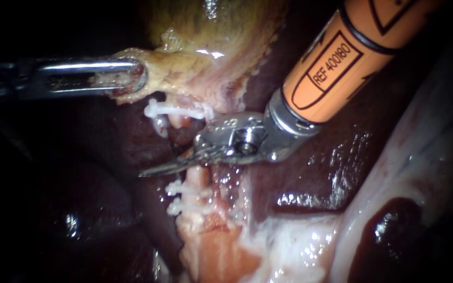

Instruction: Go back from the cut left tube

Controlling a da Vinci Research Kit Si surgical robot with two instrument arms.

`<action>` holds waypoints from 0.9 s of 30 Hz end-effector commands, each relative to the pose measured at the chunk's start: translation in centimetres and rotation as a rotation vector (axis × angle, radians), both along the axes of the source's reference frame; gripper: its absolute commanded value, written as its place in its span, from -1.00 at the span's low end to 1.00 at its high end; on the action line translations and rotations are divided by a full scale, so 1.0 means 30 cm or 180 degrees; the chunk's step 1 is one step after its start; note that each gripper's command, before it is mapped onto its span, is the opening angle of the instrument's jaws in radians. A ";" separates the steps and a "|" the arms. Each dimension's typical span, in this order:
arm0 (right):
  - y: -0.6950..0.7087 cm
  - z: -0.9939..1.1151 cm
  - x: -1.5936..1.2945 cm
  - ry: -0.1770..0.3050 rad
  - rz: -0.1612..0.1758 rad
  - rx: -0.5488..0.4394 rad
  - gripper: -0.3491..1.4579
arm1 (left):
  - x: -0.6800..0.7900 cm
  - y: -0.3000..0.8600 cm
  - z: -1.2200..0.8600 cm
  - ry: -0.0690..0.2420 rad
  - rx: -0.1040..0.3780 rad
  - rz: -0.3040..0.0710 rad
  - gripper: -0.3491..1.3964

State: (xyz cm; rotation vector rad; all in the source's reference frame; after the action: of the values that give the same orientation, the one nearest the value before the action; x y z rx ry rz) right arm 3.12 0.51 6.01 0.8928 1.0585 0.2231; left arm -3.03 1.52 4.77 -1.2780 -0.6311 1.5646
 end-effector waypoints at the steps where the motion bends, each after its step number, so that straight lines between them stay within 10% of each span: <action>1: -0.0002 -0.0003 -0.0003 -0.0018 0.0042 0.0000 0.19 | 0.0002 0.0000 -0.0001 -0.0001 0.0000 0.0003 -1.00; 4: -0.0006 -0.0023 -0.0009 -0.0101 0.0144 0.0057 0.75 | 0.0004 0.0000 -0.0001 -0.0002 0.0000 0.0004 -1.00; 8: -0.0018 -0.0061 -0.0004 -0.0155 0.0230 0.0074 0.97 | 0.0006 0.0000 -0.0001 -0.0003 0.0000 0.0005 -1.00; 15: -0.0029 -0.0116 -0.0054 -0.0185 0.0288 0.0062 0.97 | 0.0007 0.0001 -0.0001 -0.0004 0.0000 0.0006 -1.00; 21: 0.0014 -0.0182 -0.0231 -0.0652 0.0442 -0.0443 0.97 | 0.0009 0.0003 0.0003 -0.0005 0.0000 0.0008 -1.00; 27: 0.0056 -0.0242 -0.0405 -0.0694 0.0491 -0.0818 0.97 | 0.0009 0.0004 0.0005 -0.0006 0.0000 0.0009 -1.00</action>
State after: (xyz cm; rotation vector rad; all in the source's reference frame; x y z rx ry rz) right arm 1.82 0.67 5.27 0.5311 0.9246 0.2954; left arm -3.00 1.53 4.78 -1.2794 -0.6342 1.5658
